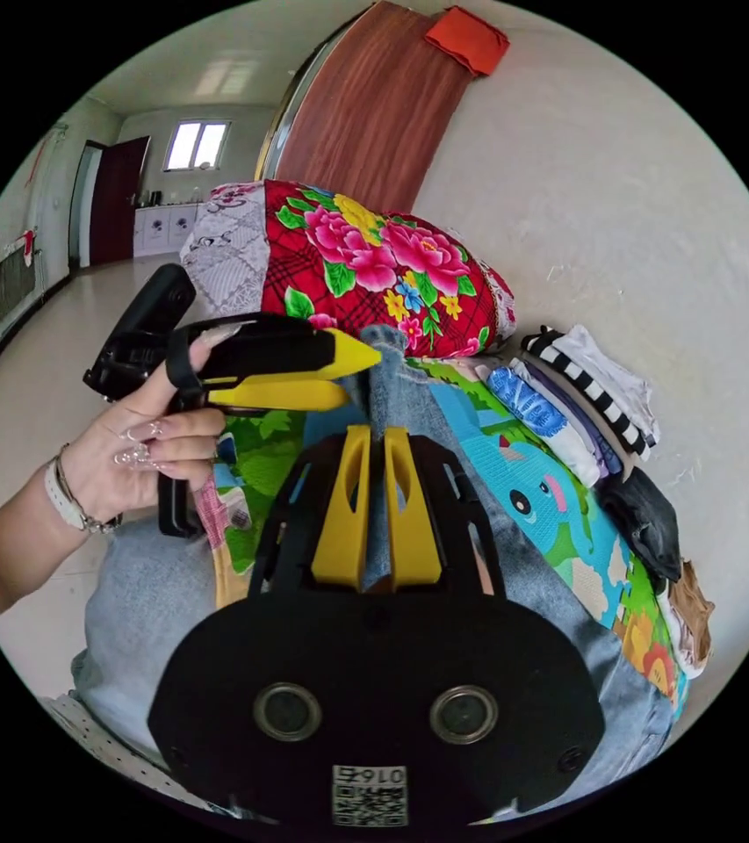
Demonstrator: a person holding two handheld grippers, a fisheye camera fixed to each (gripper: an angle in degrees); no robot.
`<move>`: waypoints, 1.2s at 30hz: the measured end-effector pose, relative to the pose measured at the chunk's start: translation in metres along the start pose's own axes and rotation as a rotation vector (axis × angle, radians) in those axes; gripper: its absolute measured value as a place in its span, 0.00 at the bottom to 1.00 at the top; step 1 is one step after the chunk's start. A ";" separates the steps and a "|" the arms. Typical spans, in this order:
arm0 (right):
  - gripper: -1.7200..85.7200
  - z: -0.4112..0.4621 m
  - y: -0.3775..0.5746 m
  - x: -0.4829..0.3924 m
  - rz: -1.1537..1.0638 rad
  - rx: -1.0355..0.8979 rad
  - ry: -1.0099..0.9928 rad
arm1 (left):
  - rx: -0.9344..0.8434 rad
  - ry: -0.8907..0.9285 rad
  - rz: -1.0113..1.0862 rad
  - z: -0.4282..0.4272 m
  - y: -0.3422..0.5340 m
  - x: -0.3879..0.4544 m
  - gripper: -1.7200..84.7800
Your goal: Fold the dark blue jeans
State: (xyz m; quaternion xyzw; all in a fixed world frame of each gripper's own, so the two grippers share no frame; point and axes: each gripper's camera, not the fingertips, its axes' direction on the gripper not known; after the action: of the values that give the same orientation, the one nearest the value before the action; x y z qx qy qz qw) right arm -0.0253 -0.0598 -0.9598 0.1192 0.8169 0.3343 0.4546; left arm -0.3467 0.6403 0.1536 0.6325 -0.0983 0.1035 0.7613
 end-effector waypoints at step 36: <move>0.03 -0.019 0.126 -0.036 0.016 0.225 -0.134 | 0.194 -0.378 0.312 0.003 -0.077 0.292 0.03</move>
State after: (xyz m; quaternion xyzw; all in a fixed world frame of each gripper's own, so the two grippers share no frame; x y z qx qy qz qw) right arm -0.0344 0.0080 -0.8465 0.1978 0.8162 0.2354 0.4892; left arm -0.0451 0.6336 0.1633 0.6879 -0.3245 0.1086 0.6400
